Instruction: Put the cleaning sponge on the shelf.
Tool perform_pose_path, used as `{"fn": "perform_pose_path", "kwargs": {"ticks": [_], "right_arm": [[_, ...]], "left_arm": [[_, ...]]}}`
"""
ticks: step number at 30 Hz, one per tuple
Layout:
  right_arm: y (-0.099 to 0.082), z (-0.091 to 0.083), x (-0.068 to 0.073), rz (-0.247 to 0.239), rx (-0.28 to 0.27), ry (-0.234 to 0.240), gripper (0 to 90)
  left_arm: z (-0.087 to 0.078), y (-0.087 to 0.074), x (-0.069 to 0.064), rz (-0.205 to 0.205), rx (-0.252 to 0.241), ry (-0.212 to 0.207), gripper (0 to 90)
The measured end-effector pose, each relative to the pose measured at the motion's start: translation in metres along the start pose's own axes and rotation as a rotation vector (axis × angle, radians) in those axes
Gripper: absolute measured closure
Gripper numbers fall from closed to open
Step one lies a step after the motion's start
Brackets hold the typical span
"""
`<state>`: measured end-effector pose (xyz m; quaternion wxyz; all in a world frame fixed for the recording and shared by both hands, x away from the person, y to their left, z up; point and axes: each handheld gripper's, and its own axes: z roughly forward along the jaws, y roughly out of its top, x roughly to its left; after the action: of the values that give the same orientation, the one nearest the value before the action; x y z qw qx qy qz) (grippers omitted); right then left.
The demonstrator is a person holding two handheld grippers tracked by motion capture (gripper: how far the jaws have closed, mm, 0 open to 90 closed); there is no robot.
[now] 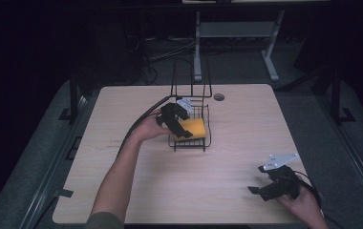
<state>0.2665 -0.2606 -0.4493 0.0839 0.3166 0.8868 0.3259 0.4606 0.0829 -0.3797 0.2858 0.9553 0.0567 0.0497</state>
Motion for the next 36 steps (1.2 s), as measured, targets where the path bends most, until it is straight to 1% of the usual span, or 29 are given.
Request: {"fn": "perform_pose_path", "kwargs": {"ticks": [1,3,7,10,12,14,17,18,20,21,23,28,30,36], "right_arm": [[0.000,0.000,0.000,0.000,-0.001,-0.001,13.7],[0.001,0.000,0.000,0.003,-0.003,0.000,13.7],[0.001,-0.001,0.000,-0.006,-0.003,-0.004,13.7],[0.001,0.000,0.001,-0.005,-0.001,-0.003,13.7],[0.001,-0.001,0.001,-0.008,-0.002,-0.007,13.7],[0.001,-0.001,0.001,-0.008,-0.002,-0.009,13.7],[0.002,-0.001,0.001,-0.009,-0.003,-0.008,13.7],[0.002,-0.001,0.002,-0.010,-0.002,-0.006,13.7],[0.002,-0.001,0.002,-0.007,-0.001,-0.004,13.7],[0.002,-0.001,0.002,-0.013,0.000,-0.004,13.7],[0.003,-0.001,0.002,-0.016,-0.002,-0.005,13.7],[0.003,-0.001,0.002,-0.009,-0.002,-0.004,13.7],[0.003,-0.001,0.001,-0.013,-0.004,-0.005,13.7],[0.002,-0.002,0.002,-0.013,-0.003,-0.009,13.7]], "left_arm": [[-0.001,0.000,-0.001,-0.001,-0.006,0.001,20.5],[-0.003,-0.001,-0.002,0.008,0.011,0.000,20.5],[-0.008,0.000,-0.006,0.021,0.024,-0.004,20.5],[-0.010,0.000,-0.009,0.020,0.022,0.001,20.6],[-0.011,-0.001,-0.012,0.030,0.020,0.008,20.6],[-0.012,-0.002,-0.016,0.027,0.017,0.005,20.9],[-0.013,-0.004,-0.021,0.040,0.019,0.005,20.9],[-0.012,-0.004,-0.024,0.038,0.020,-0.001,21.0],[-0.012,-0.005,-0.027,0.045,0.016,-0.001,20.9],[-0.013,-0.006,-0.028,0.047,0.020,0.000,21.0],[-0.013,-0.008,-0.031,0.040,0.022,-0.004,20.9],[-0.018,-0.010,-0.040,0.044,0.019,-0.006,20.9],[-0.020,-0.010,-0.042,0.057,0.019,0.002,20.9],[-0.024,-0.015,-0.053,0.062,0.016,0.004,21.0]]}}
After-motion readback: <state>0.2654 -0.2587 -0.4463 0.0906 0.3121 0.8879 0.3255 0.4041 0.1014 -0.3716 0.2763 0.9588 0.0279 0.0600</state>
